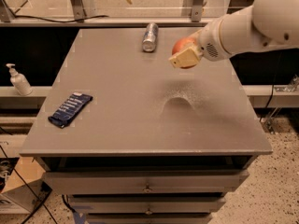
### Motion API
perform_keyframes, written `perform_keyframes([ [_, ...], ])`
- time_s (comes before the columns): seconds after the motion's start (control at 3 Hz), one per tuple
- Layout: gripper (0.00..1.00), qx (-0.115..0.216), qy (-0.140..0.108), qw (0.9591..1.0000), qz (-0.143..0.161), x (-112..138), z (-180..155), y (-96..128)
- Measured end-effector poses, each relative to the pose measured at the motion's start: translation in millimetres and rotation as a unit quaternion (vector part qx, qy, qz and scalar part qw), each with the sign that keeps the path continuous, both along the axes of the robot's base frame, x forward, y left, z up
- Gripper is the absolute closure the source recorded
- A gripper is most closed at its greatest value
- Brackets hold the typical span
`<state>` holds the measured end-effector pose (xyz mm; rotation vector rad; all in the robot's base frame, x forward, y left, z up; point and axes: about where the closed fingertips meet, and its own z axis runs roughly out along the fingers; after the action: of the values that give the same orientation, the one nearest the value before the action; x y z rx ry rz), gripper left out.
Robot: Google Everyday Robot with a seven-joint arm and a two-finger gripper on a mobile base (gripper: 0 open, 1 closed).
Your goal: Move apple near redbull can
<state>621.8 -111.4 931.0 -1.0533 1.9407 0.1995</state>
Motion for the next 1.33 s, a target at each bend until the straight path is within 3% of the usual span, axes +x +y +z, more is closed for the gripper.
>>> perform_keyframes([
  [0.33, 1.00, 0.013, -0.002, 0.9996, -0.026, 42, -16, 2],
  [0.67, 1.00, 0.030, 0.011, 0.9990, -0.033, 82, -38, 11],
  [1.33, 0.59, 0.076, 0.035, 0.9961, -0.030, 132, -74, 32],
])
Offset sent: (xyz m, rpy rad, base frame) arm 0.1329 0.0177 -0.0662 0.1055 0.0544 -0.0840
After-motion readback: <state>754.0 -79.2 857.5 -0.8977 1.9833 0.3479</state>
